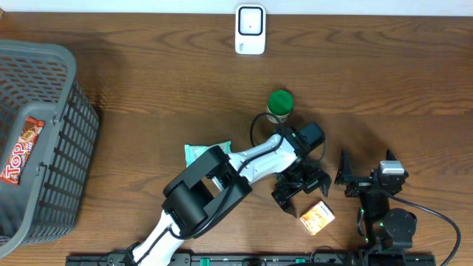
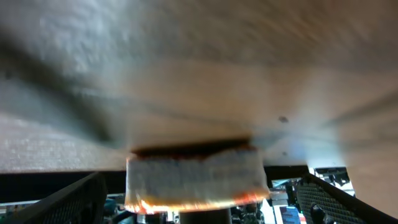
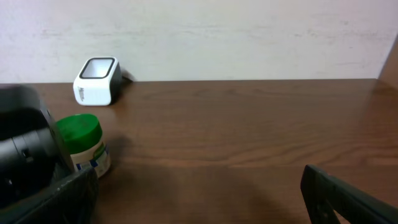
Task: Scan the item barcode
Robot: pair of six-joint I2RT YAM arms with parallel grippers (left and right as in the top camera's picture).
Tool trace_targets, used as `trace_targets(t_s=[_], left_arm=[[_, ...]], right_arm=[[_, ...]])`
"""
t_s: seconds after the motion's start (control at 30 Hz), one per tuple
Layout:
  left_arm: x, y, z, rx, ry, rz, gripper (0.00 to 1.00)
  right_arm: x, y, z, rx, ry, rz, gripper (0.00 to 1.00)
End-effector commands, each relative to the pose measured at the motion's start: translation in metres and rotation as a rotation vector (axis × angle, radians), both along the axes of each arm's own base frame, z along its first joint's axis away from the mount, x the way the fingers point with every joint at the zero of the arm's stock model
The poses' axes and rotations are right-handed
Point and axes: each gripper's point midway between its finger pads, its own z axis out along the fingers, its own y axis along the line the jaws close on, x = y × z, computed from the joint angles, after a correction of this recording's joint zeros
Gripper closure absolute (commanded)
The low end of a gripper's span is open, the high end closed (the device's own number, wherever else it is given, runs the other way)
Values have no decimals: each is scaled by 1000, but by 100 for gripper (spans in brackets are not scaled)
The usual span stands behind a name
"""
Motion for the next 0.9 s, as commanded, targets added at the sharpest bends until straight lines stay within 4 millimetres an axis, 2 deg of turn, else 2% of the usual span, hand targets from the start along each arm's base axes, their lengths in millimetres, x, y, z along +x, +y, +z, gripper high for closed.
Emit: trace_targets(t_s=[0.0, 0.33, 0.43, 0.67, 0.73, 0.8, 0.87], left_arm=[[-10, 5, -11, 41, 18, -8, 2], [-28, -7, -10, 23, 24, -39, 1], [-30, -11, -9, 12, 17, -44, 20], [-21, -10, -8, 1, 20, -23, 37], [-14, -8, -8, -7, 13, -18, 41], [-6, -6, -8, -28, -4, -24, 49], [6, -2, -8, -59, -31, -35, 51]], right_arm=[[0, 0, -1, 10, 5, -2, 1], [0, 0, -1, 10, 5, -2, 1], [0, 0, -1, 10, 5, -2, 1], [0, 0, -1, 10, 5, -2, 1], [0, 0, -1, 10, 5, -2, 1], [0, 0, -1, 10, 5, -2, 1], [0, 0, -1, 10, 5, -2, 1]])
